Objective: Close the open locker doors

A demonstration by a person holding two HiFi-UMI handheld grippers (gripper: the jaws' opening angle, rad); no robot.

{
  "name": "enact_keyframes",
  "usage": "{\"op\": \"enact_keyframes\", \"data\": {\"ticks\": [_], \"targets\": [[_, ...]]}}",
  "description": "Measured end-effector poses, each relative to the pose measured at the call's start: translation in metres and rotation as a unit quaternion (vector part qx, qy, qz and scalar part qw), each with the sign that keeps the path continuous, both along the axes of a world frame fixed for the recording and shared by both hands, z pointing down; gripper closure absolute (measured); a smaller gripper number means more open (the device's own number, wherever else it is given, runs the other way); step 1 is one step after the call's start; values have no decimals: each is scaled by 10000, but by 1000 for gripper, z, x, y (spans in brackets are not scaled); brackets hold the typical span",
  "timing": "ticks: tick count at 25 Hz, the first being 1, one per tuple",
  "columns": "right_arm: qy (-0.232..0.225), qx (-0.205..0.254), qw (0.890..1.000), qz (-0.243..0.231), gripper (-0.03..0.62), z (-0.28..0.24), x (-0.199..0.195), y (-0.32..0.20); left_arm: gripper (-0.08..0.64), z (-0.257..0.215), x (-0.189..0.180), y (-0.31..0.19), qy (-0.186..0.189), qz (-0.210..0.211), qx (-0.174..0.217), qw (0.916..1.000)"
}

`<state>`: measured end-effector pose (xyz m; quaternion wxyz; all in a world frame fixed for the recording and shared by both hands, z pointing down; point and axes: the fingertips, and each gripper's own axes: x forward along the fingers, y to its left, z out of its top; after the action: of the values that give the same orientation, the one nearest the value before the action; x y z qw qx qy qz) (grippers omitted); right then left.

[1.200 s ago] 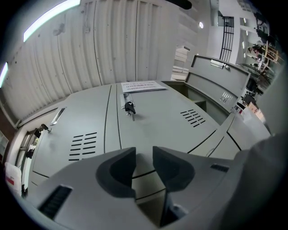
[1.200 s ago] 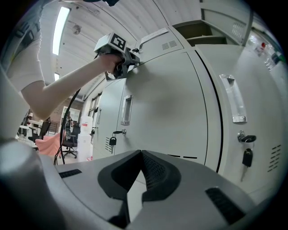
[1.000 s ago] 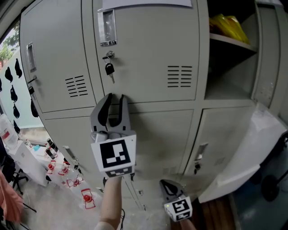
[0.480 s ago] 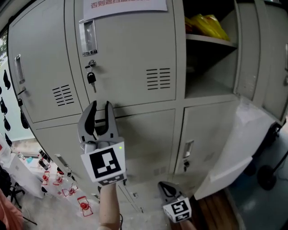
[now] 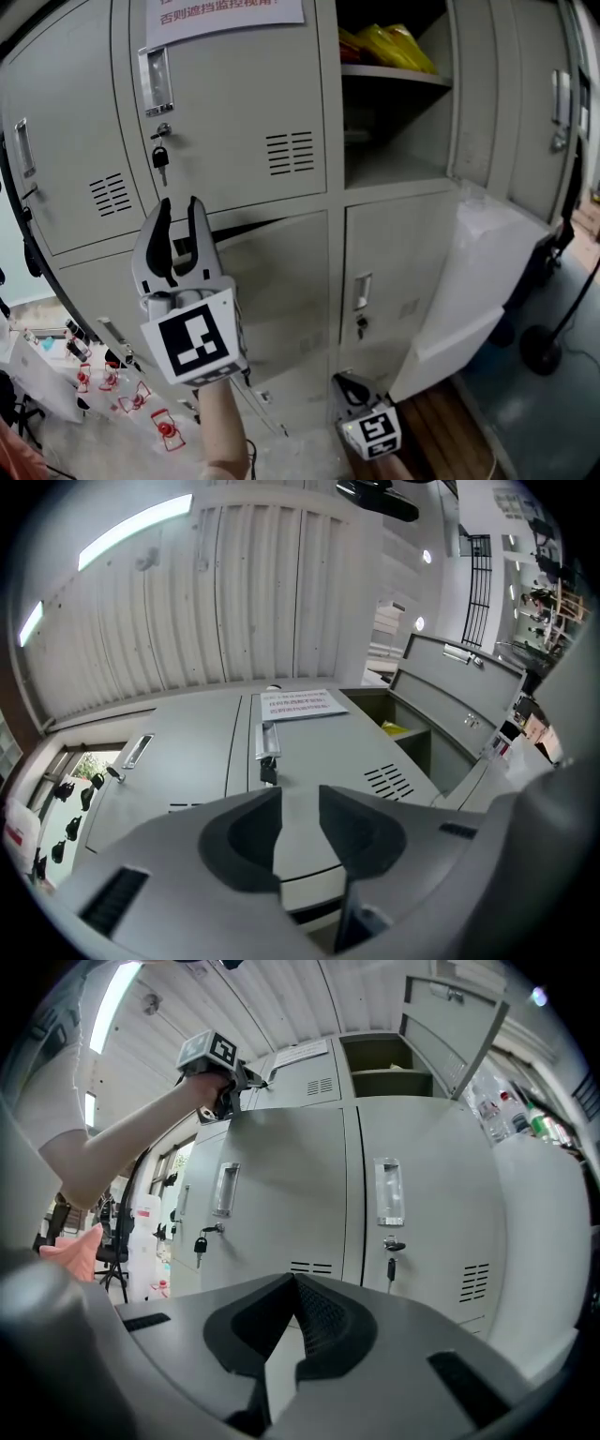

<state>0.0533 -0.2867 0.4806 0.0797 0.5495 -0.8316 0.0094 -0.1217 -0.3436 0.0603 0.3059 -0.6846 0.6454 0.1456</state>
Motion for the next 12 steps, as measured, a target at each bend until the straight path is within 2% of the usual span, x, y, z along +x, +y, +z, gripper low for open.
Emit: {"op": "enact_keyframes", "data": {"ticks": [5,9,12], "targets": [[59,-27,10000,17,588,1,1,14,449,-5,5,36,225,202,356,9989],[74,25,9999,-88,588,-4,-6,22,451,1,26,40,7,709,198,9973],[137,36,9998,-158,588,-3,-12,27,451,18,38,22,-131,750,-99,9971]]}}
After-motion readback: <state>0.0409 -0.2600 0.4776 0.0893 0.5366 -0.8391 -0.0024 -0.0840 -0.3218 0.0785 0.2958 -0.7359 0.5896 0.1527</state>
